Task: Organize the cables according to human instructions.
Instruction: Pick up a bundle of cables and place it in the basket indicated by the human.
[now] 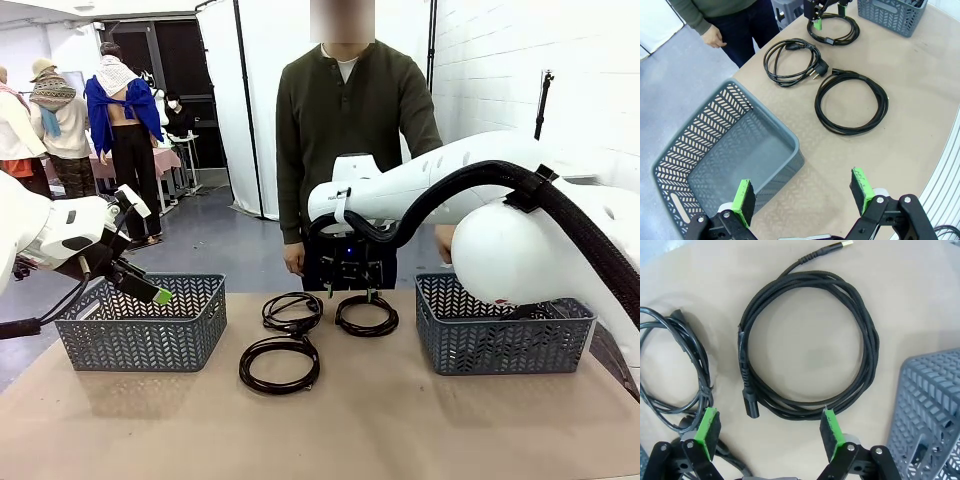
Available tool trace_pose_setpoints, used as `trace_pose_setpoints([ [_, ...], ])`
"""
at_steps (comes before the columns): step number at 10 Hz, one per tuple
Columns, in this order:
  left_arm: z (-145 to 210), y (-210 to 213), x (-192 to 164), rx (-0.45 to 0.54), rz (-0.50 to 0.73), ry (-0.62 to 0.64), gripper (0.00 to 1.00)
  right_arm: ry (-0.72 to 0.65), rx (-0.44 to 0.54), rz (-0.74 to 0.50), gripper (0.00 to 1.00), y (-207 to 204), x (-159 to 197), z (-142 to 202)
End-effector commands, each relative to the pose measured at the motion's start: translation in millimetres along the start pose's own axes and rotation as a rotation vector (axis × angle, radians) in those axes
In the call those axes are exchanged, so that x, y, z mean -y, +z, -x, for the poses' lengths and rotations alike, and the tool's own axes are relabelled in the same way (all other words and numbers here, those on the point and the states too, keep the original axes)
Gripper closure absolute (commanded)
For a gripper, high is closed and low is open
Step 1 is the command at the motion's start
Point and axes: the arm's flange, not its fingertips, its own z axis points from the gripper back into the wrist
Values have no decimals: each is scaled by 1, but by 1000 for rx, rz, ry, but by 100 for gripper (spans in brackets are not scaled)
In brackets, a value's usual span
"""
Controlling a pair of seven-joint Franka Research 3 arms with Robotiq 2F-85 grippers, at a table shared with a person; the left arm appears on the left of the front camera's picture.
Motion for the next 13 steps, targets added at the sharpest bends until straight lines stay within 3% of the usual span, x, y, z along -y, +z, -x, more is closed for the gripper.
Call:
trace_pose_setpoints([
  [1, 0, -1, -1, 3, -1, 16, 0, 8, 9, -4, 0, 0, 3, 4],
  [6, 0, -1, -1, 3, -1, 16, 0, -46, -25, 9, 0, -3, -4, 0],
  [13, 0, -1, -1, 3, -1, 16, 0, -78, 1, 12, 0, -22, -12, -1],
])
